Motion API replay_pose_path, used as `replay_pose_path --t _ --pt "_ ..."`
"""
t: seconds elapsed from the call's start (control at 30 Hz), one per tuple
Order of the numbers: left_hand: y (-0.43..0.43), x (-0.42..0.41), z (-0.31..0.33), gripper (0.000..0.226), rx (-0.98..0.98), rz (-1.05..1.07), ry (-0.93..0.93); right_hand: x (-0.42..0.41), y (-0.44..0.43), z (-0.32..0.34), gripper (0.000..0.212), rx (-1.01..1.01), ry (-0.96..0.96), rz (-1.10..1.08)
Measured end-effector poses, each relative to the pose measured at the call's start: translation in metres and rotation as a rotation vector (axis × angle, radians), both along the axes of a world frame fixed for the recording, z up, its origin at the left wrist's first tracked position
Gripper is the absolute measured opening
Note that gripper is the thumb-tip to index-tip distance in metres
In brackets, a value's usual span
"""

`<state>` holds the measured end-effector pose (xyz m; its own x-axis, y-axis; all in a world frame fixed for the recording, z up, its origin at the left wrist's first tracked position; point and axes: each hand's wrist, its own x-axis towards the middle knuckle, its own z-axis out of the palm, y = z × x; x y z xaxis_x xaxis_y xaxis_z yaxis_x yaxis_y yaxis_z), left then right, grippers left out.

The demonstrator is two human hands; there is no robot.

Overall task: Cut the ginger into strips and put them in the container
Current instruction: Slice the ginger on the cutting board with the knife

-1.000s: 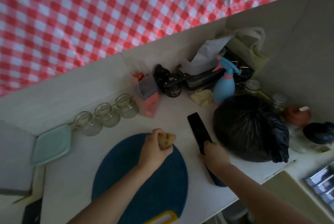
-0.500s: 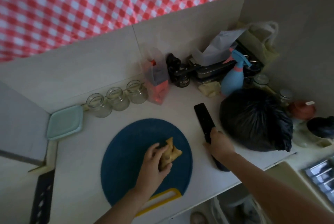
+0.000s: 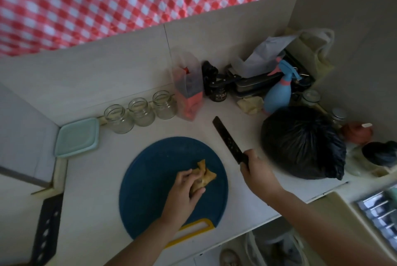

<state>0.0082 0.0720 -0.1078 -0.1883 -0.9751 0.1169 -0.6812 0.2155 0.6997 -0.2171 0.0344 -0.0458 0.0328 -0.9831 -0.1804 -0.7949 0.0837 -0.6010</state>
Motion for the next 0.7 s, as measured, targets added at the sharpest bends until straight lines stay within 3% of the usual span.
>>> replay_pose_path --t 0.2,0.43,0.7 --pt "0.003 -0.002 -0.005 0.033 -0.014 0.018 0.006 0.011 0.033 0.010 0.015 -0.002 0.061 0.218" --pt "0.001 -0.004 -0.006 0.041 -0.051 -0.010 0.007 0.026 0.044 0.000 0.025 0.097 0.176 0.275" --pt "-0.006 -0.007 -0.011 0.041 -0.032 -0.011 0.016 0.035 0.045 -0.007 0.022 0.130 0.226 0.264"
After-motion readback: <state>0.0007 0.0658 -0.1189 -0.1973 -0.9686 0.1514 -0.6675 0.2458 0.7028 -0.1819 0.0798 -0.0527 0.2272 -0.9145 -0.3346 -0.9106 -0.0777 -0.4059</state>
